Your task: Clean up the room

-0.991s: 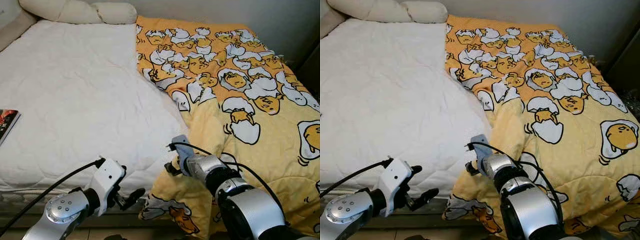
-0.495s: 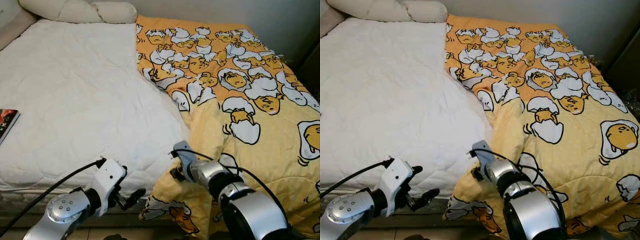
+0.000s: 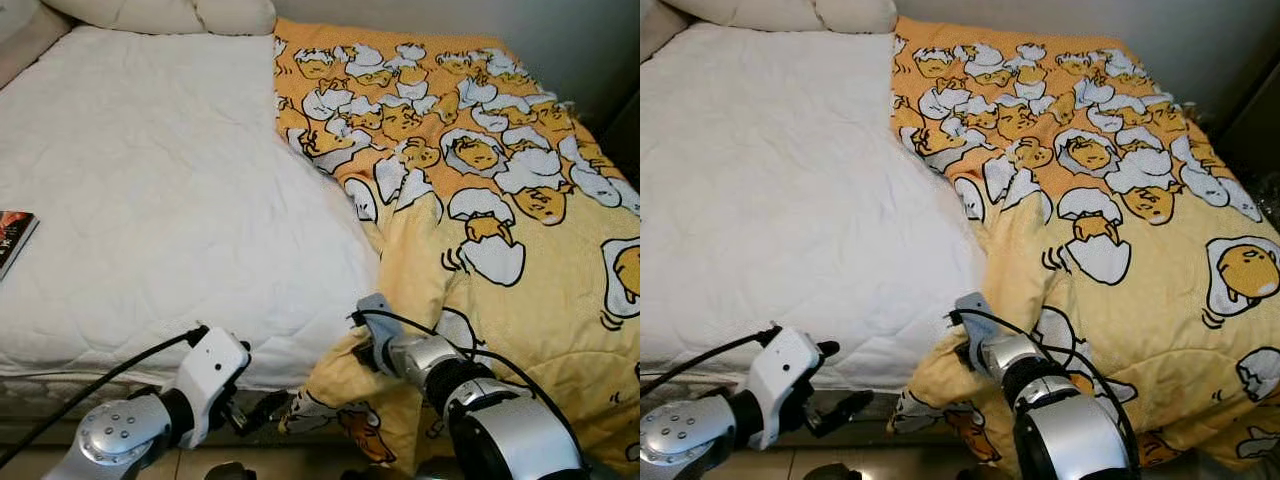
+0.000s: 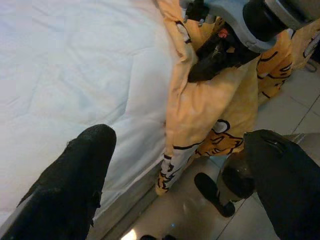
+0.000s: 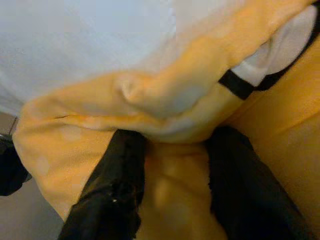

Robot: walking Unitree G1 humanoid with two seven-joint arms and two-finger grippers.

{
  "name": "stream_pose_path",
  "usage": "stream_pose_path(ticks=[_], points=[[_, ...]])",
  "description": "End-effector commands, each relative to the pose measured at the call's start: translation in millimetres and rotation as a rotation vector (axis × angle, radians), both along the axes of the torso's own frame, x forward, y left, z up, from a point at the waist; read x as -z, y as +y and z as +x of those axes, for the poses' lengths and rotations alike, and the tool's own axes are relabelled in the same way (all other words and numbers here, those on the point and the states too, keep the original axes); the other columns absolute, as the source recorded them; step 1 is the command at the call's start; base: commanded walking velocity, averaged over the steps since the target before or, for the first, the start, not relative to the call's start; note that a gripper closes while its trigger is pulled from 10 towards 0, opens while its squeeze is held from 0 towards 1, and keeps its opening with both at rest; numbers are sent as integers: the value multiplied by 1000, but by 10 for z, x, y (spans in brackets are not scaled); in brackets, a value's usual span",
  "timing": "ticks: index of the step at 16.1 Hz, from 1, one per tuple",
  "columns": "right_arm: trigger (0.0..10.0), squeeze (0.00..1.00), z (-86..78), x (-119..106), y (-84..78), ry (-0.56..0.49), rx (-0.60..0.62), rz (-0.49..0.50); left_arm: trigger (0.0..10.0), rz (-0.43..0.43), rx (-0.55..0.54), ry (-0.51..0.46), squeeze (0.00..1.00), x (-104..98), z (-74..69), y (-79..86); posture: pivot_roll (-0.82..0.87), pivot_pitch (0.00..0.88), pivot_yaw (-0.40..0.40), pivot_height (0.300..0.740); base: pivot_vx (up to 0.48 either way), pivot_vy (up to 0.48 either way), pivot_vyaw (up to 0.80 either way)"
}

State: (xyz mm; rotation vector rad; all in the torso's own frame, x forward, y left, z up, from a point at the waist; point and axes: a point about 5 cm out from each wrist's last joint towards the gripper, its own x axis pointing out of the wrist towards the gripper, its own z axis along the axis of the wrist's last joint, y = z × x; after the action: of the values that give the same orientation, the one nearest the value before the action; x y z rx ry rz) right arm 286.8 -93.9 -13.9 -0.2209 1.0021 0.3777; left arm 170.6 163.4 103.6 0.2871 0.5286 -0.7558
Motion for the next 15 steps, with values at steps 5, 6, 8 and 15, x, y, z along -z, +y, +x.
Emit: stream_pose_path(ticks=[5,6,8,15], points=[[0,0,-59,74,-104,11,107,71,10000,-5,5,9,0,-33,-47,-10,111,75,-84,740,0,0,0],[0,0,-45,62,-104,3,109,78,10000,-5,6,10,0,-31,-47,-11,111,75,-84,740,0,0,0],[0,0,-15,39,-119,-13,118,89,10000,-6,5,10,0,-24,-40,-14,108,56,-90,740,0,0,0],[0,0,68,-72,-28,-24,65,281,10000,6,-4,6,0,-18,-12,57,101,45,-86,740,0,0,0]])
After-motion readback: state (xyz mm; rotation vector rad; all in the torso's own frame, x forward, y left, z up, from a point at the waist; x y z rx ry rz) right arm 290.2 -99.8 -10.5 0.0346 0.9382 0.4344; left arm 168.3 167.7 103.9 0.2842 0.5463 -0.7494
